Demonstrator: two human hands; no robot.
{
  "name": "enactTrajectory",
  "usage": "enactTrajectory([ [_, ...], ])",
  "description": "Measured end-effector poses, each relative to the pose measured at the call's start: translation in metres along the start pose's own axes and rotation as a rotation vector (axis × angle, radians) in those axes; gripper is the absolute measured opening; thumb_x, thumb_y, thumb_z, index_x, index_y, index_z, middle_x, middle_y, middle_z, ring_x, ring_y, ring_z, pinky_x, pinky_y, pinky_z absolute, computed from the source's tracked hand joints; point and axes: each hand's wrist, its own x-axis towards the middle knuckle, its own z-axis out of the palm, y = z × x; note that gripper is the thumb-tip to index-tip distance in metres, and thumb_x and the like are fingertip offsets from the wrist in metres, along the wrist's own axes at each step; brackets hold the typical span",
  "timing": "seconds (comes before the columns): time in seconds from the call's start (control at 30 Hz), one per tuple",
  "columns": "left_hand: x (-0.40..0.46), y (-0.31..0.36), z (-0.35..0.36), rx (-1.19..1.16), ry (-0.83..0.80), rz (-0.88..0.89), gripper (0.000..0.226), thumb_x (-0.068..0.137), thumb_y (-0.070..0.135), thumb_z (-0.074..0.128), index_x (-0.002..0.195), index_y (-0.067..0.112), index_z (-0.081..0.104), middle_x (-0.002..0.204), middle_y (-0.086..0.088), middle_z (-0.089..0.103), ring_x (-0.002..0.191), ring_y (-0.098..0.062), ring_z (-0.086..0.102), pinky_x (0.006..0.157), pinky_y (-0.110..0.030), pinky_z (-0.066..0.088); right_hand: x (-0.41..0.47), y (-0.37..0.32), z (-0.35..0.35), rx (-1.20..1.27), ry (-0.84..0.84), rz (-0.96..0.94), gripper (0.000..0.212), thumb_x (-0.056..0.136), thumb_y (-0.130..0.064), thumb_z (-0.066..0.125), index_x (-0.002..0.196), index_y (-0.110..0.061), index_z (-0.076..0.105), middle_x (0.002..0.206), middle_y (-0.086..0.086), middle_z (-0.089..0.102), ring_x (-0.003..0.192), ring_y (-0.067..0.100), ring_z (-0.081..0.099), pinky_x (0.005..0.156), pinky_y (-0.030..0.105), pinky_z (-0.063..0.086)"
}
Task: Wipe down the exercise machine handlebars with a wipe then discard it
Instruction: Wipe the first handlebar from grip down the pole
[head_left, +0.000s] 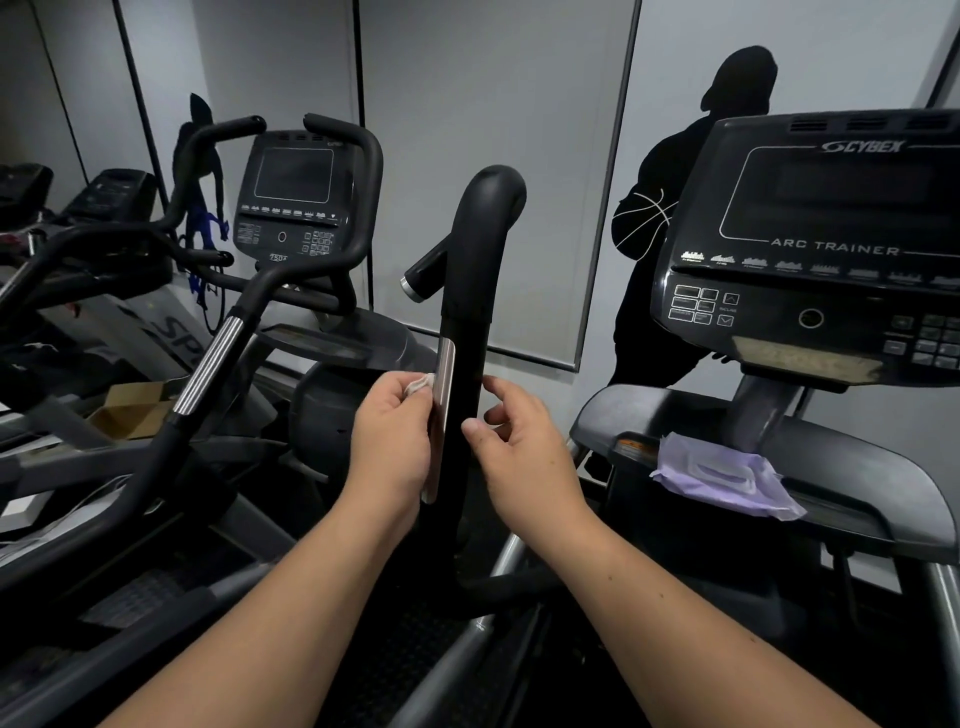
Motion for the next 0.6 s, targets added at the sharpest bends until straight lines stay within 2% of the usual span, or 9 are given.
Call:
enactTrajectory([
  [0.13,0.002,0.004,-0.003,-0.002,0.023,0.088,0.012,0.097,0.012,0.058,0.092,0.017,0.068,0.085,-0.008,0.070,0.080,-0.022,0.065,0.078,-0.041,0.057,0.001,0.001,0.000,0.006,-0.006,0.017,0.049,0.098,-0.029,0.062,0.145,-0.032,0.047,0.107,-0.018,0.049,0.097,0.000,0.057,0.077,0.012,0.042],
  [0.2,0.001,0.000,-0.002,0.007,0.012,0.073,0.014,0.098,0.012,0.056,0.093,0.017,0.068,0.085,-0.009,0.070,0.080,-0.022,0.065,0.078,-0.041,0.055,0.000,0.001,0.000,0.008,-0.015,0.028,0.050,0.098,-0.029,0.062,0.145,-0.032,0.047,0.110,-0.017,0.050,0.099,0.000,0.057,0.080,0.014,0.043],
  [0.3,0.000,-0.003,0.000,-0.005,-0.001,-0.039,0.020,0.099,0.011,0.053,0.090,0.017,0.069,0.083,-0.011,0.071,0.081,-0.027,0.065,0.078,-0.045,0.055,0.003,0.002,0.000,0.034,-0.038,0.044,0.051,0.097,-0.028,0.063,0.145,-0.032,0.047,0.121,-0.012,0.053,0.107,0.005,0.059,0.097,0.027,0.050],
  [0.37,0.004,0.001,0.001,-0.013,0.008,-0.023,0.020,0.099,0.009,0.053,0.089,0.017,0.069,0.083,-0.010,0.072,0.080,-0.026,0.066,0.080,-0.045,0.056,0.006,-0.001,0.001,0.121,-0.082,0.035,0.046,0.095,-0.025,0.061,0.138,-0.040,0.052,0.125,-0.010,0.058,0.109,0.006,0.062,0.100,0.034,0.052],
  [0.43,0.008,0.005,0.002,-0.020,0.000,-0.015,0.020,0.099,0.008,0.053,0.089,0.016,0.068,0.084,-0.010,0.071,0.080,-0.025,0.066,0.079,-0.042,0.056,0.009,-0.004,0.001,0.250,-0.138,0.047,0.039,0.094,-0.018,0.055,0.122,-0.044,0.061,0.116,-0.006,0.068,0.101,0.009,0.067,0.093,0.033,0.057],
  [0.5,0.009,0.006,0.000,-0.005,-0.046,-0.061,0.019,0.099,0.010,0.054,0.089,0.016,0.068,0.082,-0.010,0.071,0.076,-0.022,0.066,0.071,-0.037,0.056,0.010,-0.010,-0.001,0.408,-0.194,0.128,0.038,0.097,-0.008,0.046,0.110,-0.036,0.068,0.104,0.001,0.074,0.091,0.010,0.070,0.083,0.031,0.060],
  [0.57,0.009,0.006,-0.002,0.020,-0.092,-0.117,0.018,0.100,0.010,0.054,0.091,0.014,0.068,0.077,-0.007,0.070,0.067,-0.017,0.064,0.059,-0.029,0.054,0.013,-0.014,-0.003,0.532,-0.216,0.206,0.042,0.097,0.000,0.039,0.104,-0.026,0.071,0.092,-0.001,0.076,0.081,0.007,0.071,0.077,0.030,0.060],
  [0.6,0.009,0.006,-0.003,0.026,-0.103,-0.134,0.017,0.100,0.010,0.053,0.092,0.013,0.069,0.076,-0.007,0.070,0.065,-0.016,0.064,0.057,-0.029,0.054,0.017,-0.014,-0.004,0.566,-0.215,0.229,0.043,0.095,0.002,0.038,0.104,-0.023,0.071,0.088,-0.001,0.076,0.077,0.007,0.070,0.075,0.030,0.060],
])
